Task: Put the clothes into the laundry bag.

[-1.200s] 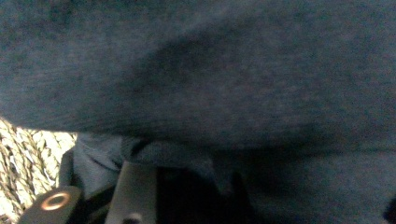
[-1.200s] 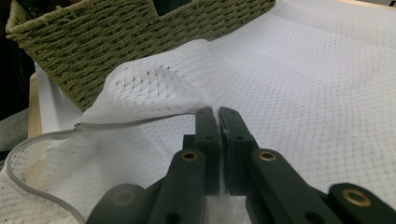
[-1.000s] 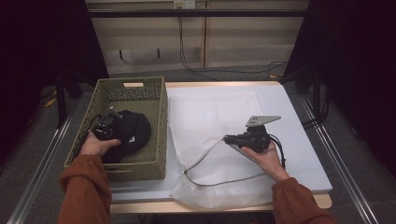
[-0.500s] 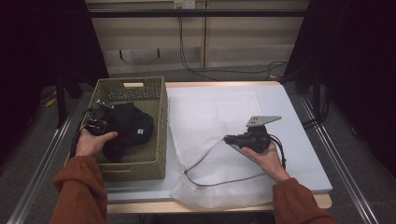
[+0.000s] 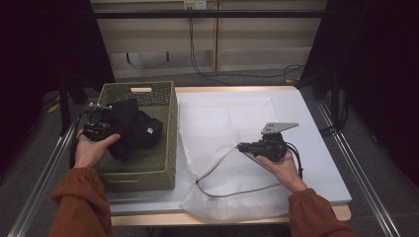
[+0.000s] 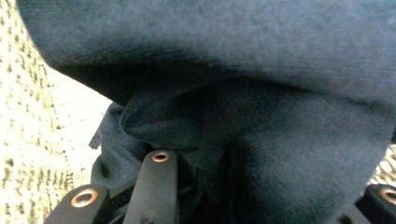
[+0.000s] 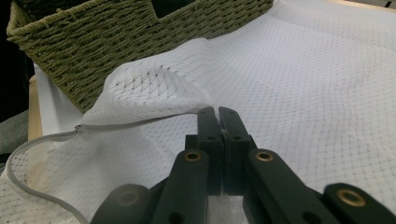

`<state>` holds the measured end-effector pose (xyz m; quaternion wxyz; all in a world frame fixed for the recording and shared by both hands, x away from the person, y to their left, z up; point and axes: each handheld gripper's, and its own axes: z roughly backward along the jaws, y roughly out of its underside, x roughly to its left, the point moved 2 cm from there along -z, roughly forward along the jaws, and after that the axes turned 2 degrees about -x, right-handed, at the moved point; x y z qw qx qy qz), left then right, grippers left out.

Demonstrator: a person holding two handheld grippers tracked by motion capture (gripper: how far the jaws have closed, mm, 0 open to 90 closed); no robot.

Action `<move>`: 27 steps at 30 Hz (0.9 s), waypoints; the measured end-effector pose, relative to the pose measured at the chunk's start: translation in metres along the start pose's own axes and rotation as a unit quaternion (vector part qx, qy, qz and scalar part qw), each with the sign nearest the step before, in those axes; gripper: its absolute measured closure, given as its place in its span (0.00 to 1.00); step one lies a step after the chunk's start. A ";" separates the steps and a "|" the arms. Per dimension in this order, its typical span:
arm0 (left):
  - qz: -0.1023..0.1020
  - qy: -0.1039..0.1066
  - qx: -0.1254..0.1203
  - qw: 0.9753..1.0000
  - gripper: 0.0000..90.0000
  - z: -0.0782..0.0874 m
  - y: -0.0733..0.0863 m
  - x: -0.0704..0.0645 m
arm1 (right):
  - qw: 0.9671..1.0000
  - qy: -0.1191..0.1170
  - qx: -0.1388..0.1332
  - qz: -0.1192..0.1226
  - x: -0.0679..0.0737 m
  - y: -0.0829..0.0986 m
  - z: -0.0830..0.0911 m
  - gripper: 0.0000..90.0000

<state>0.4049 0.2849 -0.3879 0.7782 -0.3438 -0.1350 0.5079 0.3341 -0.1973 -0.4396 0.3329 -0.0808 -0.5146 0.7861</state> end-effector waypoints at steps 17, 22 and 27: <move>-0.001 0.023 -0.071 0.997 0.78 0.029 -0.010 -0.007 | 1.000 0.001 0.000 0.000 0.001 0.000 0.001 0.99; 0.003 0.038 -0.121 0.992 0.78 0.044 -0.015 -0.013 | 1.000 0.002 0.000 -0.001 0.001 0.000 0.001 0.99; 0.000 0.046 -0.144 0.988 0.78 0.049 -0.017 -0.018 | 1.000 0.002 -0.003 -0.001 0.001 -0.001 0.001 0.99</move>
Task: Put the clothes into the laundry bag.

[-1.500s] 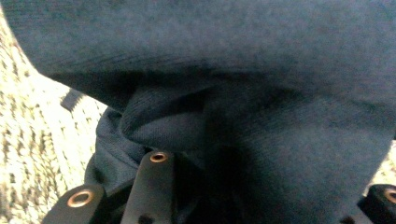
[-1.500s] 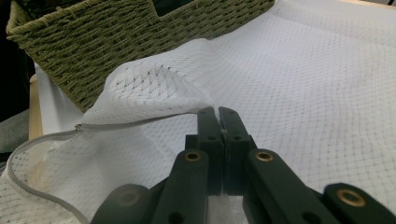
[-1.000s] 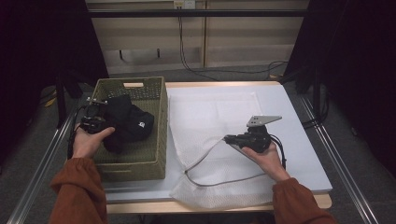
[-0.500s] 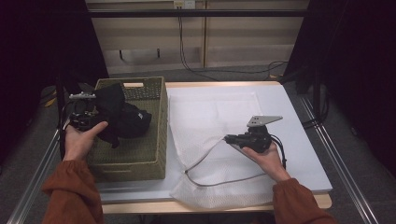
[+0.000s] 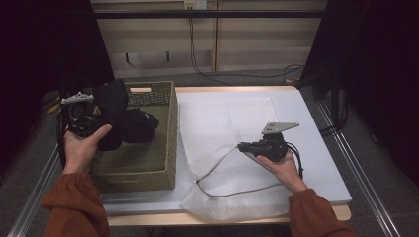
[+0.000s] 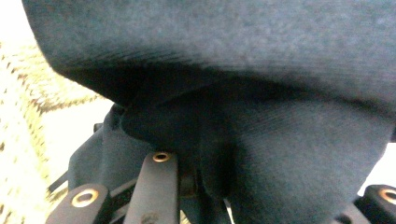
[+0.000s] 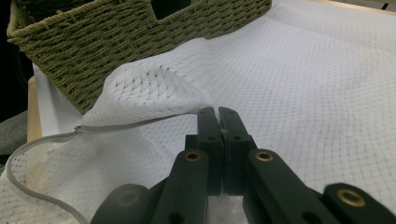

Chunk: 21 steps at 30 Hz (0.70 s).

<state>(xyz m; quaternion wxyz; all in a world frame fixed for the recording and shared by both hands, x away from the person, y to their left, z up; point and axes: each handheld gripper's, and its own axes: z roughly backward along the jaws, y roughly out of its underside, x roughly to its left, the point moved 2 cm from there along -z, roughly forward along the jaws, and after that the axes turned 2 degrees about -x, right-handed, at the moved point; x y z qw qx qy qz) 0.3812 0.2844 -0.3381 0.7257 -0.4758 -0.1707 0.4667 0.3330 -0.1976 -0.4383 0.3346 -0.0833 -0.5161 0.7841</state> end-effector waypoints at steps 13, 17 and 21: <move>-0.014 0.033 -0.068 0.997 0.78 0.021 -0.012 -0.023 | 1.000 -0.002 0.000 -0.001 0.000 0.000 0.000 0.99; -0.016 0.038 -0.090 0.995 0.78 0.029 -0.017 -0.027 | 1.000 -0.003 0.002 0.000 0.000 0.000 0.000 0.99; -0.025 0.040 -0.100 0.994 0.78 0.034 -0.021 -0.034 | 1.000 -0.004 0.001 0.000 0.001 0.000 0.000 0.99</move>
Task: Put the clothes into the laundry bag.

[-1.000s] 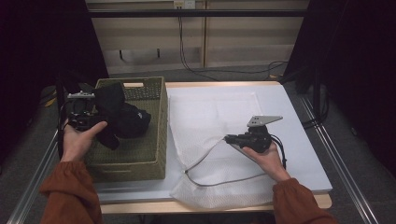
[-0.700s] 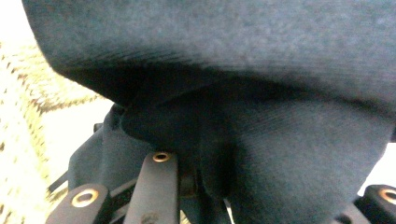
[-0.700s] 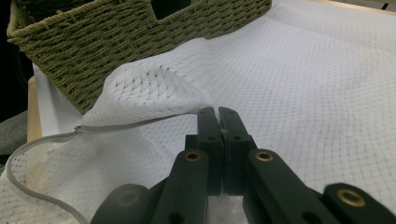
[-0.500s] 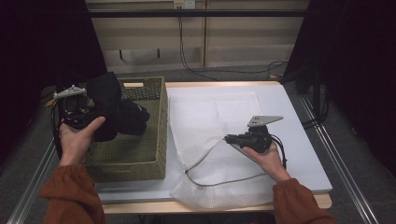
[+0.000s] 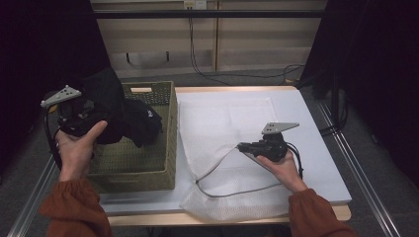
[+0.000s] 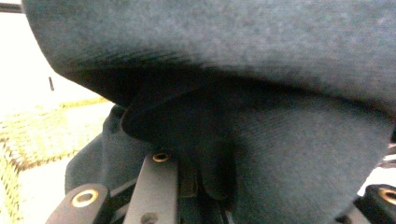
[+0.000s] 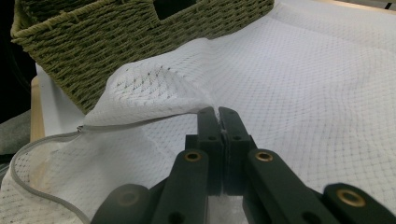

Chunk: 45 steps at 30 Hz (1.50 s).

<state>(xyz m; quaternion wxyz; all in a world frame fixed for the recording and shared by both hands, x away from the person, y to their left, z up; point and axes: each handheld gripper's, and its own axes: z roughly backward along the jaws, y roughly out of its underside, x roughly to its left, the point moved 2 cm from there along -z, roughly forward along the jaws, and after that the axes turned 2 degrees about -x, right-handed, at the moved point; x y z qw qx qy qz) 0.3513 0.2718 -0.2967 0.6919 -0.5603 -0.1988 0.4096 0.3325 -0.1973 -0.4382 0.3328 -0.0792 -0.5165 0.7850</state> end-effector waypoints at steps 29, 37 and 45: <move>-0.036 0.051 -0.095 0.994 0.78 0.029 -0.019 -0.046 | 1.000 -0.006 0.002 0.000 0.001 0.000 0.000 0.99; -0.044 0.070 -0.111 0.990 0.78 0.031 -0.025 -0.058 | 1.000 -0.006 0.002 0.000 0.001 0.000 0.000 0.99; -0.053 0.092 -0.113 0.988 0.78 0.022 -0.024 -0.072 | 1.000 -0.007 0.001 0.000 0.001 0.000 0.000 0.99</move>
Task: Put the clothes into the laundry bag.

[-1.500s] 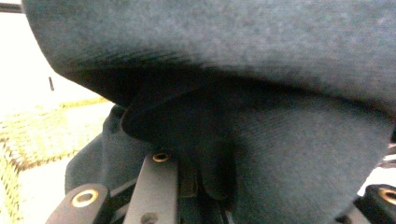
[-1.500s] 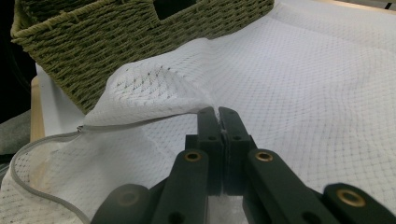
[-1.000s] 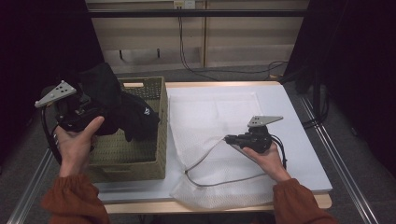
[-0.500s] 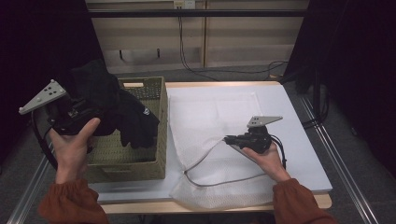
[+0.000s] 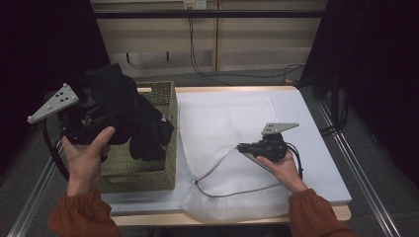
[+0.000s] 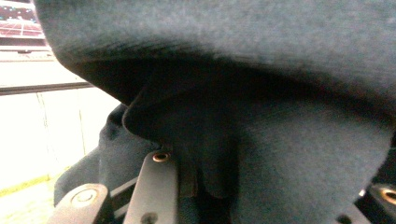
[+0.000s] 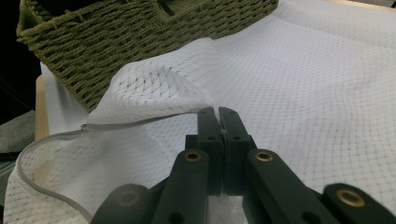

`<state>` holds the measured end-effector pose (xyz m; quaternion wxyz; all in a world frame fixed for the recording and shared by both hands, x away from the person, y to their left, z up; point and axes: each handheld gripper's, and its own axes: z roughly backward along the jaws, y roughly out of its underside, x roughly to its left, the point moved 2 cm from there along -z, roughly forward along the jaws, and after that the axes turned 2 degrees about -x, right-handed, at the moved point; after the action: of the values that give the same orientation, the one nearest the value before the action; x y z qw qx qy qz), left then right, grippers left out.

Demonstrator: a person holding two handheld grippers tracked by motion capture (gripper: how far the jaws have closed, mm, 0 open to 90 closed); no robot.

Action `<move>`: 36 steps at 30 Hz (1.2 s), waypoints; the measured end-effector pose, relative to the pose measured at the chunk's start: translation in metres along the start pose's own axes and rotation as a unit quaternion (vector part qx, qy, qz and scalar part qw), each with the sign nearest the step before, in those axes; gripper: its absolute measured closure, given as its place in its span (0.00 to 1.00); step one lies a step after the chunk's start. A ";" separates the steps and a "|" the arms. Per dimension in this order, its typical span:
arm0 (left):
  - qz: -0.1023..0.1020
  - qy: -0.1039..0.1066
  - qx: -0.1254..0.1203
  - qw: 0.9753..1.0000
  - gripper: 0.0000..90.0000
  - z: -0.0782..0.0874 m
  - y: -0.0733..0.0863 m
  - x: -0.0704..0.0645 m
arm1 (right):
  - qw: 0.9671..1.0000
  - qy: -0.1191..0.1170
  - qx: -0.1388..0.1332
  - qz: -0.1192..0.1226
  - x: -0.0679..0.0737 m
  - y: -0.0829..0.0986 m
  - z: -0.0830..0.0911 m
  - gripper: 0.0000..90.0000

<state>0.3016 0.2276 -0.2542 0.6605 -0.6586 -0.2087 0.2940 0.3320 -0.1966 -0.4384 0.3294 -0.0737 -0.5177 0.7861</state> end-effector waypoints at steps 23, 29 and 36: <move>-0.046 0.053 -0.008 0.998 0.78 -0.023 -0.030 -0.045 | 1.000 -0.007 -0.006 -0.003 0.000 -0.001 0.001 0.99; -0.049 0.066 -0.006 0.997 0.78 -0.030 -0.033 -0.053 | 1.000 -0.008 -0.005 -0.004 0.001 -0.001 0.000 0.99; -0.063 0.084 -0.008 0.994 0.78 -0.040 -0.041 -0.070 | 1.000 -0.008 -0.005 -0.004 0.000 -0.001 0.000 0.99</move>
<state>0.2807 0.1527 -0.2076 0.6878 -0.6716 -0.1954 0.1940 0.3326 -0.1962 -0.4377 0.3279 -0.0671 -0.5242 0.7831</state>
